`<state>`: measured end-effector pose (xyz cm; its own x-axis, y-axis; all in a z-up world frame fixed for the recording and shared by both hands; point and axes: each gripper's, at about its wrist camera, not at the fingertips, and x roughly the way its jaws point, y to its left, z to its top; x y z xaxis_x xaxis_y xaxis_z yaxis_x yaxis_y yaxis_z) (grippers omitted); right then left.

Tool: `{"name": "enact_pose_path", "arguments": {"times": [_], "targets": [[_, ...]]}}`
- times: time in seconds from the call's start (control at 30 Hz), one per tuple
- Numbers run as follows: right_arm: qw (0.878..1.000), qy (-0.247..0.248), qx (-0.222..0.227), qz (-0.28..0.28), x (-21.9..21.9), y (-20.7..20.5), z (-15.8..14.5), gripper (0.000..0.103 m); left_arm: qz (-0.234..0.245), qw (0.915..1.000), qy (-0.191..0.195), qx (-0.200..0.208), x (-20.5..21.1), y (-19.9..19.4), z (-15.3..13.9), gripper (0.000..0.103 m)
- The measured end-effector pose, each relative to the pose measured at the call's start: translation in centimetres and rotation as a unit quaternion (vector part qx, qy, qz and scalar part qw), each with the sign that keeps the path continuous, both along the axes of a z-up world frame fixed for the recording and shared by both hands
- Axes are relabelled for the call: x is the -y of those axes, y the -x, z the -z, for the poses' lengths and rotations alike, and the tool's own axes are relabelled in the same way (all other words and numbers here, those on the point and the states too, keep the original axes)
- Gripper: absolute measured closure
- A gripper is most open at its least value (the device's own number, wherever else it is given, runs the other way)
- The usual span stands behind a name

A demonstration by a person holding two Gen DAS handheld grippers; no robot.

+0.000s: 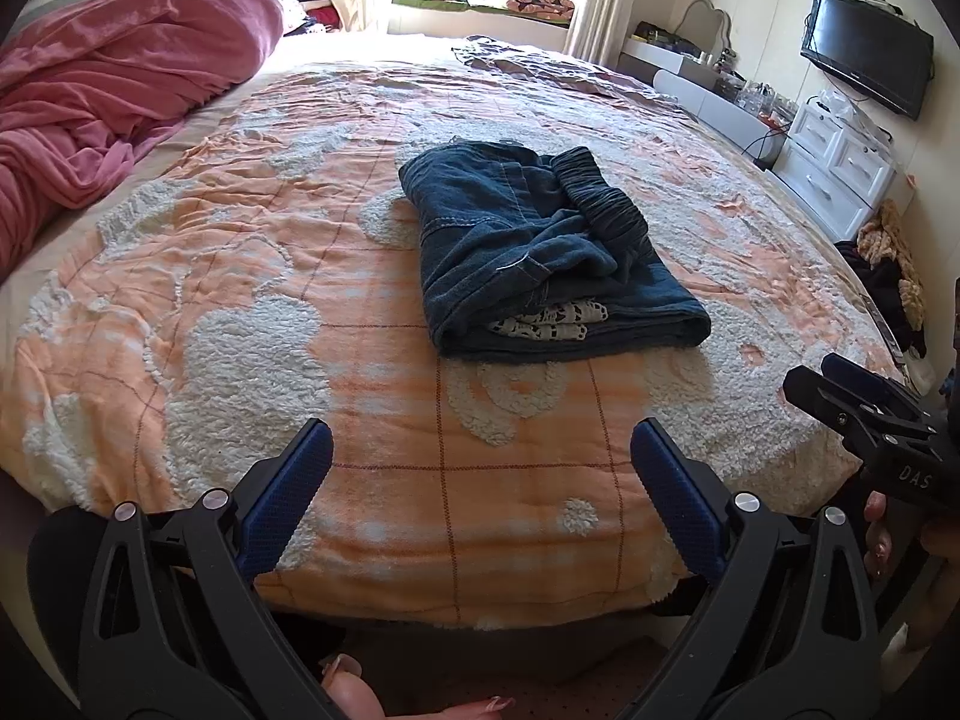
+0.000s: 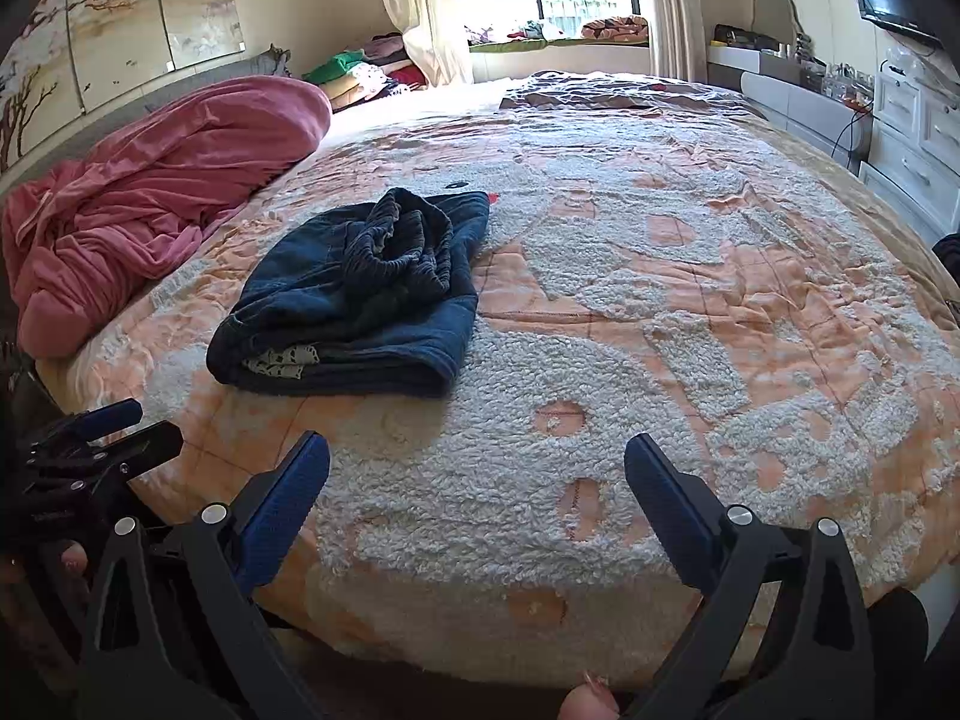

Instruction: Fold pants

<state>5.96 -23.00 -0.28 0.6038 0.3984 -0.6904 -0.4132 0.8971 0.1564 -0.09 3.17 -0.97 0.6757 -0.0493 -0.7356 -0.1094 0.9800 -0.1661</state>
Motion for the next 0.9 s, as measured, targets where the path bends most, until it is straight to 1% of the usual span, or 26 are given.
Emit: {"name": "enact_pose_path", "arguments": {"times": [0.4,0.5,0.63,0.7,0.77,0.8,0.83,0.9], "targets": [[1.000,0.002,-0.002,0.000,0.1,-0.1,0.2,0.005,0.009,0.9997,-0.018,-0.011,0.7,0.0,0.2,0.010],[1.000,0.005,-0.003,0.000,0.1,-0.1,0.4,0.005,0.016,0.9998,-0.007,-0.013,0.7,0.1,0.3,0.009],[1.000,0.006,-0.005,0.000,0.0,-0.4,0.6,0.005,0.011,0.9998,-0.003,-0.017,0.2,0.0,0.5,0.010],[1.000,0.007,-0.007,0.002,0.3,-0.7,0.8,0.005,0.000,0.9999,0.006,-0.009,-0.3,-0.1,0.2,0.010],[1.000,0.011,-0.007,0.012,0.9,-1.3,1.0,0.005,-0.007,0.9996,0.025,0.010,-1.5,-0.4,-0.4,0.010],[1.000,0.011,-0.006,0.019,1.4,-1.8,1.1,0.005,-0.010,0.9993,0.034,0.011,-2.2,-0.9,-0.6,0.010],[0.999,0.011,-0.008,0.030,2.2,-2.6,1.1,0.005,-0.019,0.9993,0.031,0.005,-3.3,-1.8,-0.6,0.009],[0.998,0.001,-0.014,0.064,4.8,-4.6,1.0,0.005,-0.059,0.9982,-0.007,-0.007,-6.1,-4.0,-0.5,0.009]]}}
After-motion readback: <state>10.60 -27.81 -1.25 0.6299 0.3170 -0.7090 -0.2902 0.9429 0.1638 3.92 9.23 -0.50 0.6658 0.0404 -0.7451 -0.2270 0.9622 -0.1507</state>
